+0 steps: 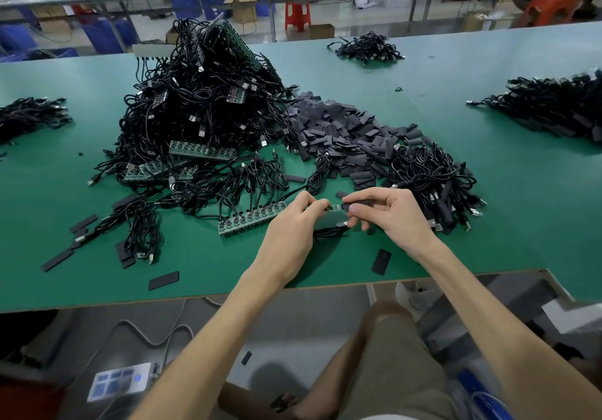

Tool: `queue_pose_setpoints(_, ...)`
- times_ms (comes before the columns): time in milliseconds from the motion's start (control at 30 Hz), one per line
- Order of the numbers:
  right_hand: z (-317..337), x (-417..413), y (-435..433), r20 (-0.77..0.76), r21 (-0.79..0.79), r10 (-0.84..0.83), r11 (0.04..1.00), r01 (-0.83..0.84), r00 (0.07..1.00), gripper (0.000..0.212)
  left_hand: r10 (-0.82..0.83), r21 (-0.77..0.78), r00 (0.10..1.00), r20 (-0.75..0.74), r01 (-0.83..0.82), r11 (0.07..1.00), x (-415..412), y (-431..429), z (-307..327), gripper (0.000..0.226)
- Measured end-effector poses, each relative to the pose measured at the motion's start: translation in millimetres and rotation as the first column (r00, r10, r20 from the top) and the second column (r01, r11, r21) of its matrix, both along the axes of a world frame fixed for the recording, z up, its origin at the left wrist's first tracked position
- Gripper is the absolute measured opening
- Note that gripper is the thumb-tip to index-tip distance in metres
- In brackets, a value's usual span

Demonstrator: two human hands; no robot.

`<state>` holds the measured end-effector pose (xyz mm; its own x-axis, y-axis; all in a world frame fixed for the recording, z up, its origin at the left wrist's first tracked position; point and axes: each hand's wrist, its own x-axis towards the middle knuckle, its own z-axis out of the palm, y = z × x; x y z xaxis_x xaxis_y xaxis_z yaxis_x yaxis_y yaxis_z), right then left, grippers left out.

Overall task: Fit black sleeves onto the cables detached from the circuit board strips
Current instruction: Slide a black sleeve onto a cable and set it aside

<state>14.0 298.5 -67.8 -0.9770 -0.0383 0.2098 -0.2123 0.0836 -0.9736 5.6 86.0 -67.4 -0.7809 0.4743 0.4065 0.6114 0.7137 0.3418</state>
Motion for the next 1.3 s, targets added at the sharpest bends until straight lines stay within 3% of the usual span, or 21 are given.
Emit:
queue_pose_setpoints(400,1,3,-1,-0.004,-0.010,0.010,1.000,-0.010,1.000,0.018,-0.043,0.097,0.999,-0.029,0.045,0.994,2,-3,1,0.025)
queue_pose_setpoints(733,3,6,-1,0.058,-0.043,0.112,0.993,-0.110,0.992,0.020,-0.065,0.249,0.996,0.061,0.048,0.967,-5,-5,-5,0.037)
queue_pose_setpoints(967,3,6,-2,0.060,-0.004,0.101,0.995,-0.101,0.993,0.021,-0.056,0.157,0.998,-0.011,0.057,0.986,3,-2,1,0.028)
queue_pose_setpoints(1300,2,4,-3,0.047,0.104,-0.012,0.995,0.007,0.999,0.014,-0.046,0.236,0.998,0.039,0.036,0.971,5,-3,3,0.022)
